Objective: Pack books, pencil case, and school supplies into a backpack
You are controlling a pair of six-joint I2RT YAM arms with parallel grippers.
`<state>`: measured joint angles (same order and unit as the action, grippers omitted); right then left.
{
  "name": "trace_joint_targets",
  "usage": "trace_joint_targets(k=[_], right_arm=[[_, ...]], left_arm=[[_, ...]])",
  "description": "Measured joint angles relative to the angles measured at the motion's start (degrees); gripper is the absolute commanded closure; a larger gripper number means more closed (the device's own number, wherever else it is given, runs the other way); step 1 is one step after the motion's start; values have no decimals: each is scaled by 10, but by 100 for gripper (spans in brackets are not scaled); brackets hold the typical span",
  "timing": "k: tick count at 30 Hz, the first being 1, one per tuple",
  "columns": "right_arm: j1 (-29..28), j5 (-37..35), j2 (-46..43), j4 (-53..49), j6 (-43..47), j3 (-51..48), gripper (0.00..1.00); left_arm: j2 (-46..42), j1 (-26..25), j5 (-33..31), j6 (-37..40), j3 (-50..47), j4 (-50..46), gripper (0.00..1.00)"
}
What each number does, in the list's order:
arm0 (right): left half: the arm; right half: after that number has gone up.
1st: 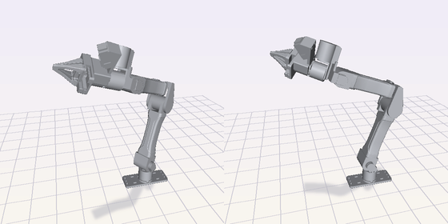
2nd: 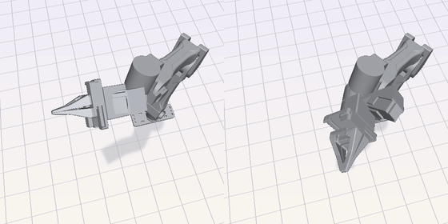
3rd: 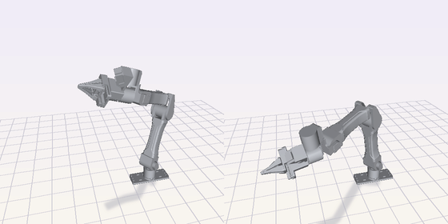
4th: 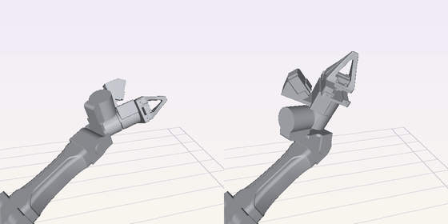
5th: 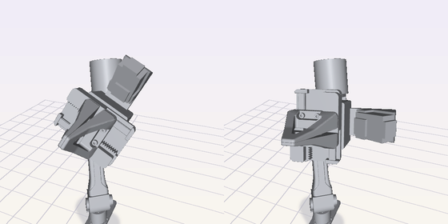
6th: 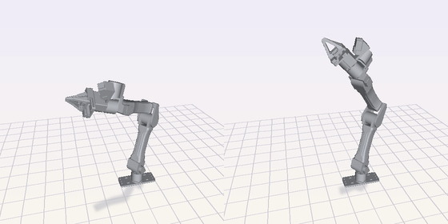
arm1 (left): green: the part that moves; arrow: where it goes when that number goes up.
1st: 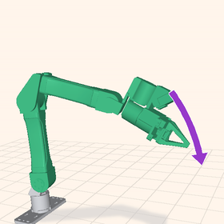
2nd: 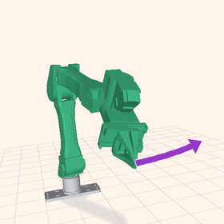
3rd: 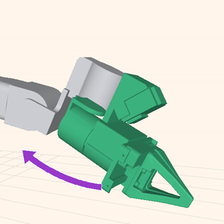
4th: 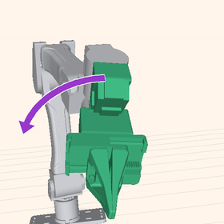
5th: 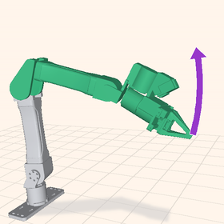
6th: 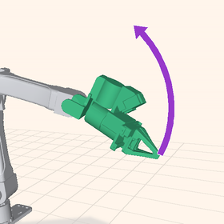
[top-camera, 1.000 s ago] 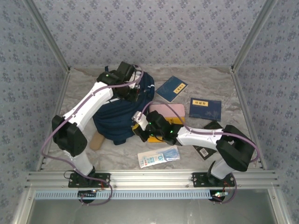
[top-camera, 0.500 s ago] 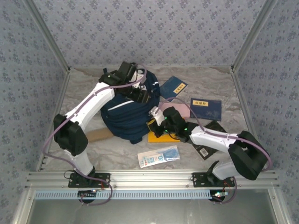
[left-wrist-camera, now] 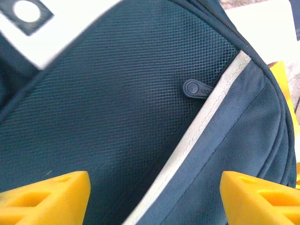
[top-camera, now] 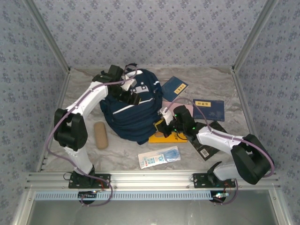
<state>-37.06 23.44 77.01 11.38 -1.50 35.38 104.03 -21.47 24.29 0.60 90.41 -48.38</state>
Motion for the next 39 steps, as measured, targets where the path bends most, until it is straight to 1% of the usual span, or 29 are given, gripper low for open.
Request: trace_joint_targets(k=[3, 6, 11, 14, 19, 22, 24, 27, 30, 33, 36, 38, 39], right_arm=[[5, 6, 0, 1, 0, -2, 100], [8, 11, 0, 5, 0, -5, 100], [13, 15, 5, 12, 0, -6, 100], [16, 16, 10, 16, -2, -6, 100], [18, 19, 14, 19, -2, -6, 100], [18, 19, 14, 19, -2, -6, 100], [18, 19, 14, 19, -2, -6, 100], [18, 19, 14, 19, -2, -6, 100], [18, 19, 14, 19, -2, -6, 100], [18, 19, 14, 19, -2, -6, 100], [18, 19, 14, 19, -2, -6, 100], [18, 19, 14, 18, -2, -6, 100], [18, 18, 14, 17, -2, -6, 100]], left_arm=[[27, -2, 34, 5, 0, 2, 31], [35, -2, 66, 5, -8, 6, 36], [33, -2, 110, 1, -29, 15, 49], [27, -2, 129, -3, -46, 21, 55], [13, -2, 141, -6, -64, 22, 58], [13, -2, 141, -6, -68, 25, 57], [13, -2, 140, -6, -71, 27, 56], [13, -2, 130, -6, -72, 28, 54], [16, -2, 117, -6, -72, 28, 57], [26, -2, 110, -5, -70, 28, 65], [42, -2, 103, -4, -63, 25, 83], [52, -3, 99, 2, -57, 24, 99], [54, -3, 101, 0, -57, 24, 100]])
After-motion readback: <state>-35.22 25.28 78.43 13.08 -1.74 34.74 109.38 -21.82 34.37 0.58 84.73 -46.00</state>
